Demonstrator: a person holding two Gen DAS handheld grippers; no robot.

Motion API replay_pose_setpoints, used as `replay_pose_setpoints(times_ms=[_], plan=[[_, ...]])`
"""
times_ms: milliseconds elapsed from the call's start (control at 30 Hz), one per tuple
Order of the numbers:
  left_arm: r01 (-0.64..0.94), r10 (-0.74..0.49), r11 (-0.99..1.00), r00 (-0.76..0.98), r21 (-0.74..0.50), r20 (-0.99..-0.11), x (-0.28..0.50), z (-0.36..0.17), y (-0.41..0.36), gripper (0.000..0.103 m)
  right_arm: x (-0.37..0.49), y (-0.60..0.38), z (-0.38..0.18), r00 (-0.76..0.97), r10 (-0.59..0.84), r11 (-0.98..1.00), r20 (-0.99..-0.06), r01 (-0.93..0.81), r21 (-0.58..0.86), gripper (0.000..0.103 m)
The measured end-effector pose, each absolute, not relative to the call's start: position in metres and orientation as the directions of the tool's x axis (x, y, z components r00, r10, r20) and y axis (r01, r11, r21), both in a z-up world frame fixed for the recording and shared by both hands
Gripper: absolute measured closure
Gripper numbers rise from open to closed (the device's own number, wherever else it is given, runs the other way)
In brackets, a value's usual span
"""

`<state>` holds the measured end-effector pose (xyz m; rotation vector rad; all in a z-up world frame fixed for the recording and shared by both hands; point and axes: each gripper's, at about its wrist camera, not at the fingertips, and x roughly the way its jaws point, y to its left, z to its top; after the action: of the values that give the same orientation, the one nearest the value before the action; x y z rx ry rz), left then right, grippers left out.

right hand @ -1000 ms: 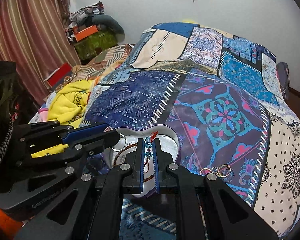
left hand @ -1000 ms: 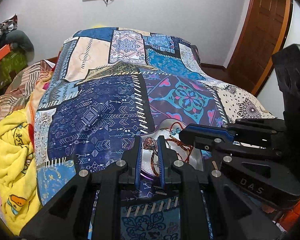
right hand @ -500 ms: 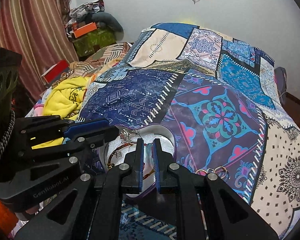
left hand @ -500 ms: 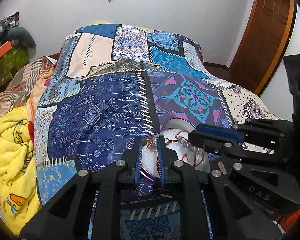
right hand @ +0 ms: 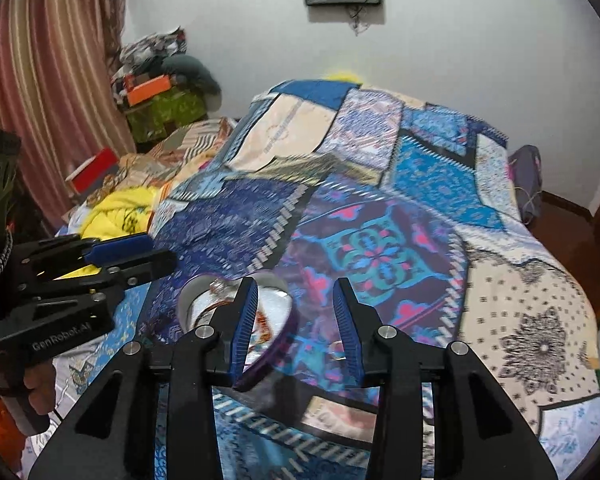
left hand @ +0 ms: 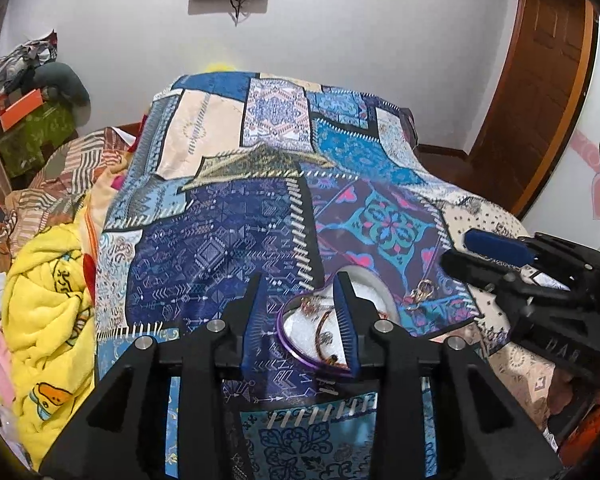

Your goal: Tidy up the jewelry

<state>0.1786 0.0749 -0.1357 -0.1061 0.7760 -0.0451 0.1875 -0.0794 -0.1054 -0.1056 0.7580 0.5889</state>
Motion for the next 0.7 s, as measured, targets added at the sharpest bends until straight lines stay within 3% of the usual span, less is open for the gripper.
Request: replay_pose_setpoints(times_ms=[333,700], plan=[[0.054,-0.12,0.992,0.727,-0.117,-0.676,0.186,-0.12,0.046,0.067,0.204,-0.142,-0.089,0.659,0.382,0.902,-0.648,-0.417,0.108,0.067],[0.125,-0.172,0.985,0.665,-0.119,-0.727,0.202,-0.149,0.005,0.066,0.219,-0.159,-0.137,0.558,0.372,0.898,-0.742,-0.418,0.137,0.067]])
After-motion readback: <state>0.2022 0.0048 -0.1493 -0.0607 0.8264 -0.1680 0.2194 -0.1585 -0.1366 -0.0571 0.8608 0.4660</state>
